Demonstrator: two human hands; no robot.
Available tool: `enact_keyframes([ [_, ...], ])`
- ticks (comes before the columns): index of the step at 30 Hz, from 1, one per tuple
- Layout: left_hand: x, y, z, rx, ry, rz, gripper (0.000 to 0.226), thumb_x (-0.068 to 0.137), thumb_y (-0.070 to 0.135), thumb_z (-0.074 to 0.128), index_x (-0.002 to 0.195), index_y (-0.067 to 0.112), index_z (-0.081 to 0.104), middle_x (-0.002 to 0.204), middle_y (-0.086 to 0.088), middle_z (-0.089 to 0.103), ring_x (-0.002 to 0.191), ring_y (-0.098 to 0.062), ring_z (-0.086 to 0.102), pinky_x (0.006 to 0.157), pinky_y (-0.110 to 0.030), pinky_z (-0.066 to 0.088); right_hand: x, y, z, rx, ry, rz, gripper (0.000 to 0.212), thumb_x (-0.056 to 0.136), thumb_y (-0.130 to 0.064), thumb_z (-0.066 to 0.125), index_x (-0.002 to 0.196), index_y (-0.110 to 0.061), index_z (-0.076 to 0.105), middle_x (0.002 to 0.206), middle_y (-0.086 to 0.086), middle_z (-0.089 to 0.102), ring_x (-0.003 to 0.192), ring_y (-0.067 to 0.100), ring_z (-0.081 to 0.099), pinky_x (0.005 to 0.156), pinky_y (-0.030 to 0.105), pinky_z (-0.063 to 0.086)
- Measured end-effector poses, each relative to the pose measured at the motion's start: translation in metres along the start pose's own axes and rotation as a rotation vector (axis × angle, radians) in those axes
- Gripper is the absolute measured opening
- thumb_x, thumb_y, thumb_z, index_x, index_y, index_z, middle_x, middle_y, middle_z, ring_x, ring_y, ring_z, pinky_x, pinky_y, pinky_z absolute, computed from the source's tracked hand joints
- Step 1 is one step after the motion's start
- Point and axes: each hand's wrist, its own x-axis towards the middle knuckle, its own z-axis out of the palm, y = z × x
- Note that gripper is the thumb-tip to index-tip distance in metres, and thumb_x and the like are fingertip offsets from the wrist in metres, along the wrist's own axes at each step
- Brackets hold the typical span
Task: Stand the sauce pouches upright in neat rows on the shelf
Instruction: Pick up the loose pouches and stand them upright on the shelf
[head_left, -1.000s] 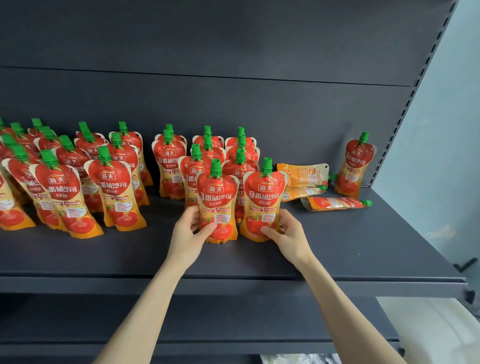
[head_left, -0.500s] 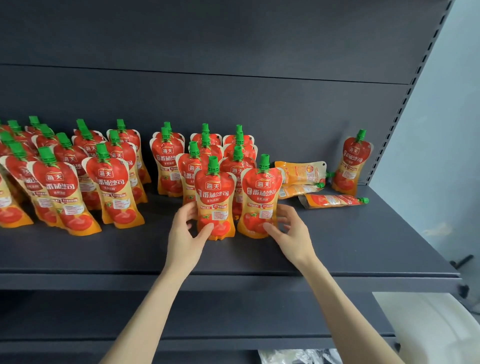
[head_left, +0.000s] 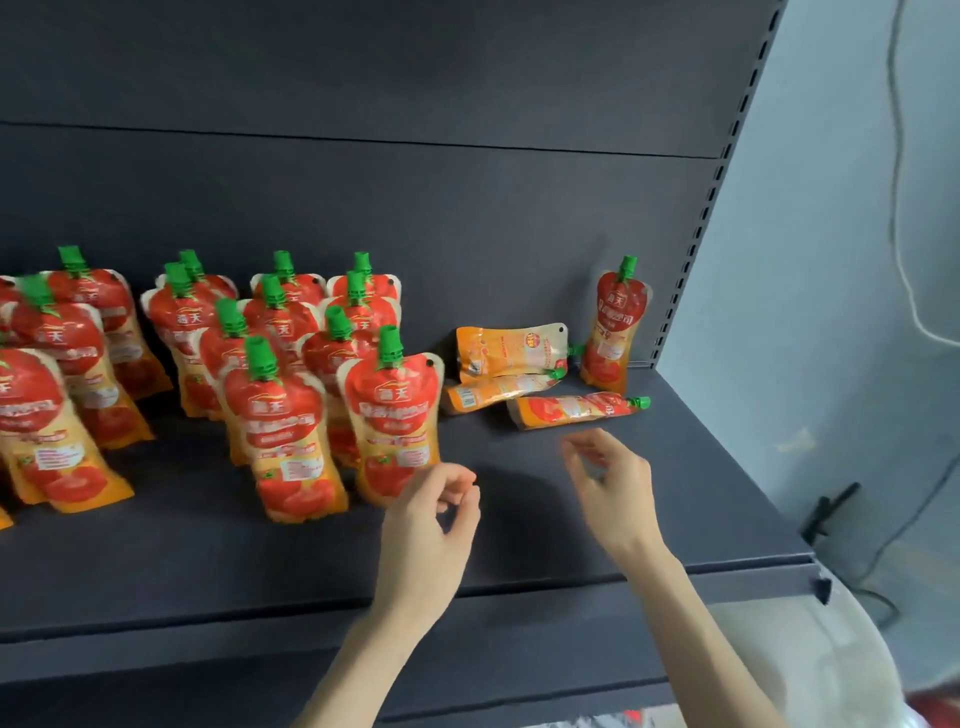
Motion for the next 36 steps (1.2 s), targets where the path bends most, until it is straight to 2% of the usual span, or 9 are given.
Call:
enact_keyframes([
  [5, 0.040, 0.023, 0.075, 0.019, 0.003, 0.010, 0.007, 0.084, 0.009, 0.064, 0.086, 0.015, 0.063, 0.082, 0.007, 0.062, 0.077, -0.008, 0.058, 0.066, -0.016, 0.047, 0.057, 0.035, -0.038, -0.043, -0.034, -0.056, 0.014, 0.090, -0.011, 0.057, 0.100, -0.012, 0.067, 0.094, -0.005, 0.066, 0.087, 0.008, 0.060, 0.070, 0.002, 0.041],
  [9, 0.085, 0.023, 0.120, 0.090, 0.032, -0.074, 0.009, 0.086, 0.015, 0.063, 0.094, 0.016, 0.061, 0.095, 0.005, 0.063, 0.085, -0.006, 0.058, 0.071, -0.018, 0.047, 0.105, 0.062, -0.050, -0.034, -0.031, -0.068, 0.017, 0.089, -0.015, 0.059, 0.106, -0.014, 0.061, 0.103, 0.000, 0.063, 0.095, 0.016, 0.060, 0.078, 0.025, 0.048],
  [13, 0.132, 0.014, 0.145, 0.247, 0.061, -0.124, 0.020, 0.087, 0.016, 0.062, 0.106, 0.010, 0.060, 0.109, -0.002, 0.060, 0.103, -0.017, 0.056, 0.079, -0.021, 0.043, 0.145, 0.078, -0.043, -0.025, -0.070, -0.024, 0.038, 0.087, -0.025, 0.063, 0.120, -0.014, 0.048, 0.117, 0.002, 0.052, 0.106, 0.016, 0.053, 0.088, 0.030, 0.046],
  [16, 0.166, -0.001, 0.156, 0.393, 0.014, -0.149, 0.037, 0.087, 0.021, 0.062, 0.121, 0.009, 0.054, 0.124, -0.006, 0.053, 0.117, -0.022, 0.048, 0.092, -0.028, 0.039, 0.171, 0.088, -0.035, -0.021, -0.080, -0.008, 0.047, 0.085, -0.029, 0.065, 0.124, -0.014, 0.044, 0.122, 0.004, 0.050, 0.112, 0.019, 0.052, 0.095, 0.039, 0.047],
  [21, 0.204, -0.026, 0.160, 0.672, -0.090, -0.153, 0.056, 0.084, 0.036, 0.064, 0.132, 0.016, 0.043, 0.133, -0.005, 0.044, 0.127, -0.024, 0.038, 0.102, -0.039, 0.028, 0.201, 0.091, -0.025, 0.071, -0.101, 0.030, 0.033, 0.083, -0.030, 0.068, 0.104, -0.024, 0.044, 0.105, -0.005, 0.058, 0.095, 0.013, 0.057, 0.087, 0.035, 0.049],
  [26, 0.222, -0.034, 0.156, 0.896, -0.124, -0.097, 0.050, 0.080, 0.045, 0.066, 0.120, 0.021, 0.048, 0.122, -0.003, 0.045, 0.118, -0.022, 0.040, 0.105, -0.040, 0.019, 0.214, 0.100, -0.024, 0.135, -0.108, 0.063, 0.023, 0.084, -0.023, 0.067, 0.098, -0.022, 0.048, 0.090, -0.012, 0.058, 0.077, -0.001, 0.056, 0.076, 0.027, 0.049],
  [29, 0.229, -0.036, 0.154, 0.950, -0.173, -0.084, 0.040, 0.080, 0.044, 0.067, 0.112, 0.024, 0.055, 0.120, -0.003, 0.044, 0.116, -0.022, 0.038, 0.101, -0.038, 0.020, 0.219, 0.110, -0.028, 0.222, -0.084, 0.080, 0.019, 0.086, -0.019, 0.065, 0.101, -0.018, 0.053, 0.094, -0.007, 0.063, 0.083, 0.001, 0.059, 0.076, 0.026, 0.050],
  [32, 0.230, -0.033, 0.153, 0.910, -0.194, -0.060, 0.023, 0.085, 0.032, 0.063, 0.105, 0.024, 0.055, 0.117, -0.001, 0.052, 0.112, -0.021, 0.044, 0.093, -0.035, 0.027, 0.221, 0.115, -0.030, 0.314, -0.092, 0.096, 0.018, 0.088, -0.017, 0.063, 0.104, -0.016, 0.056, 0.097, -0.004, 0.067, 0.092, 0.013, 0.064, 0.082, 0.031, 0.053],
  [36, 0.226, -0.022, 0.144, 0.715, -0.098, -0.051, 0.019, 0.091, 0.031, 0.056, 0.101, 0.017, 0.048, 0.102, -0.007, 0.066, 0.094, -0.030, 0.059, 0.072, -0.035, 0.038, 0.217, 0.115, -0.031, 0.329, -0.136, 0.040, 0.019, 0.089, -0.016, 0.062, 0.107, -0.018, 0.057, 0.099, -0.008, 0.067, 0.093, 0.007, 0.063, 0.079, 0.022, 0.050],
])
